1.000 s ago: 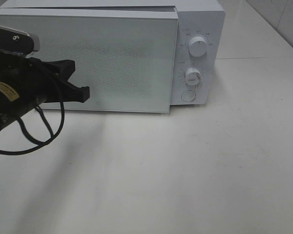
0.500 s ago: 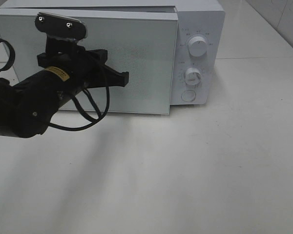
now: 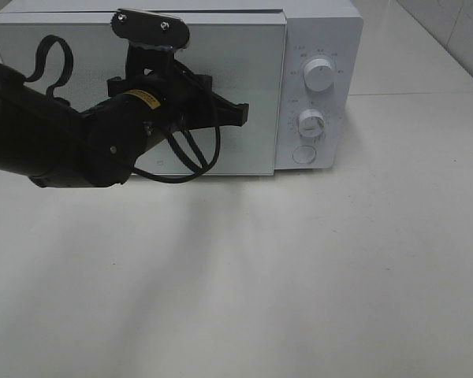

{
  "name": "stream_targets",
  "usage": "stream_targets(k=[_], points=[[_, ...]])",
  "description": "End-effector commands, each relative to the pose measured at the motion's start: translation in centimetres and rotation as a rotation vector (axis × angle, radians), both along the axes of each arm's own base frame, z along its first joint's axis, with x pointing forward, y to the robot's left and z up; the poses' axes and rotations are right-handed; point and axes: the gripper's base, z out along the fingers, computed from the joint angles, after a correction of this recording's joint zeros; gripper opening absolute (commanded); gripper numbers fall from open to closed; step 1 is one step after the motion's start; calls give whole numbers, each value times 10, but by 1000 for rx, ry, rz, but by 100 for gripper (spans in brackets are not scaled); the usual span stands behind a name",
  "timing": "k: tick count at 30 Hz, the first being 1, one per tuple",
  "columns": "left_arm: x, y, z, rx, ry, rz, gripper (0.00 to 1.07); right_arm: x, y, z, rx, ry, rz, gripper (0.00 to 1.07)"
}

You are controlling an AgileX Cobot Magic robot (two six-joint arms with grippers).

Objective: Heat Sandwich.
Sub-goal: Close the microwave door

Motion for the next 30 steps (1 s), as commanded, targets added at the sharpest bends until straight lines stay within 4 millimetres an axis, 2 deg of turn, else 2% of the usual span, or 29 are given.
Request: stream_targets(k=[1,9,30], points=[[16,2,10,-51,-49,69,0,-4,0,0,-7,-36,1,76],[28,-1,9,-31,-20,124,0,-4,0,0,-7,-36,1,76],[19,-11,6,-20,30,77,0,-4,0,0,-7,-36,1,76]])
